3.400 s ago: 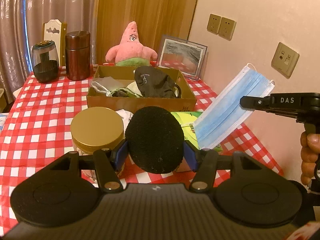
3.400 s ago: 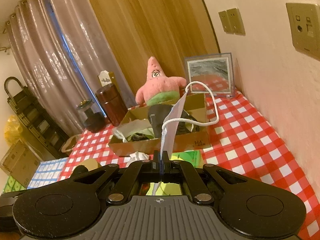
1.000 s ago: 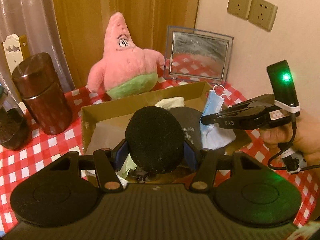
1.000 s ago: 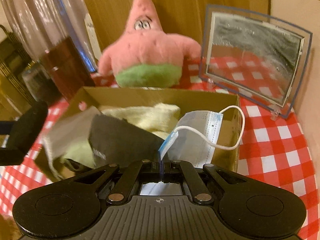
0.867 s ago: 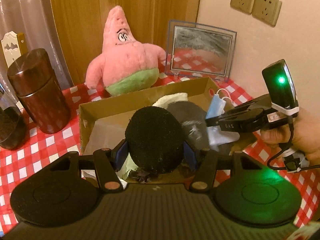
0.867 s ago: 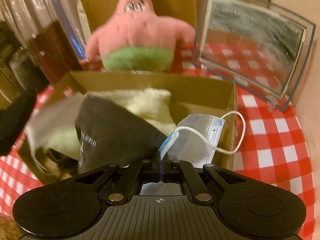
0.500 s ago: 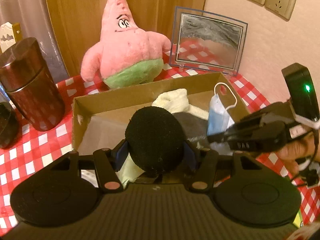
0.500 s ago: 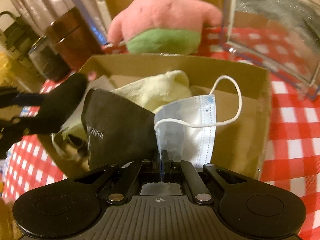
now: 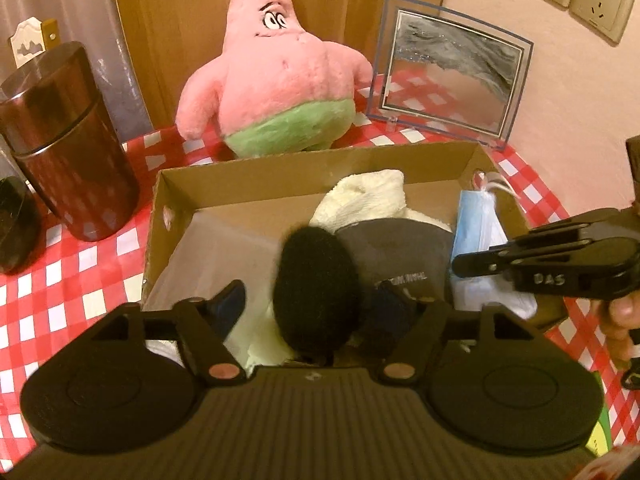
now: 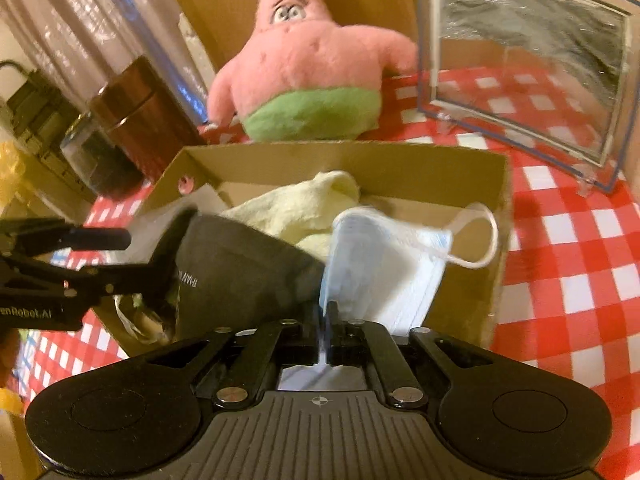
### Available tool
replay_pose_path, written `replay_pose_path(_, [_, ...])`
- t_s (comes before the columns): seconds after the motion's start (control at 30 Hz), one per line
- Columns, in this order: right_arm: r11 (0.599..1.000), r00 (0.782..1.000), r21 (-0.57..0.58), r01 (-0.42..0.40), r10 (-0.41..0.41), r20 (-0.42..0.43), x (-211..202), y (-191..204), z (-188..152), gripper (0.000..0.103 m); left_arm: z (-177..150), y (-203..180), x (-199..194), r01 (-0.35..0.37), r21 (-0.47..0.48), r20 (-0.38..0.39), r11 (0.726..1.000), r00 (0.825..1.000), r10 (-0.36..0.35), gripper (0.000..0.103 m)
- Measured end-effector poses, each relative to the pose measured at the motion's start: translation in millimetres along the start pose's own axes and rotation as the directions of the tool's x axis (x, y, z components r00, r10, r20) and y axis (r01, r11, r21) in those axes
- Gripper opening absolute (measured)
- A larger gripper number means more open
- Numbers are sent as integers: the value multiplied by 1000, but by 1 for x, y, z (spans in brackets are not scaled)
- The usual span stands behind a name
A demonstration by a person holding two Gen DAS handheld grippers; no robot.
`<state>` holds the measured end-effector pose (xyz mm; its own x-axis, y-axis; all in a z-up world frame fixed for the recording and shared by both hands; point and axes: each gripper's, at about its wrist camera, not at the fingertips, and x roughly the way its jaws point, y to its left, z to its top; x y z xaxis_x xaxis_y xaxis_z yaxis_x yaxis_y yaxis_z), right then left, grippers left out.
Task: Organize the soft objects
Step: 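Open the left gripper to drop the black pad while the right gripper lowers the blue mask into the box, then withdraw both grippers from the box toward the sock and hair tie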
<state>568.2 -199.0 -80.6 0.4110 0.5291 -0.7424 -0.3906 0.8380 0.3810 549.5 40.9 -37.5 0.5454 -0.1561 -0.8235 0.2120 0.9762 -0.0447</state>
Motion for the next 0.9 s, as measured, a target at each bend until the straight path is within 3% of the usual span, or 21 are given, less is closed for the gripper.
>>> replay_pose_path(0.03, [1000, 1000, 12, 1, -1, 5, -3, -3, 1, 25, 0, 0, -1, -1, 0, 2, 1000, 1000, 1, 79])
replay_pose_path(0.07, [1000, 1000, 24, 3, -3, 13, -7, -4, 2, 51, 0, 0, -1, -3, 1, 3, 1000, 1000, 3, 79])
replay_pose_path(0.13, [999, 999, 55, 1, -4, 42, -16, -9, 3, 70, 1, -1, -4, -10, 6, 6, 1000, 1000, 10, 82])
replay_pose_path(0.53, [992, 990, 128, 1, -19, 138, -77, -8, 3, 70, 1, 1, -47, -30, -4, 56, 1000, 998, 30, 84])
replay_pose_path(0.9, [991, 984, 129, -29, 6, 179, -141, 29, -35, 70, -25, -5, -110, -12, -42, 92, 999, 996, 16, 84])
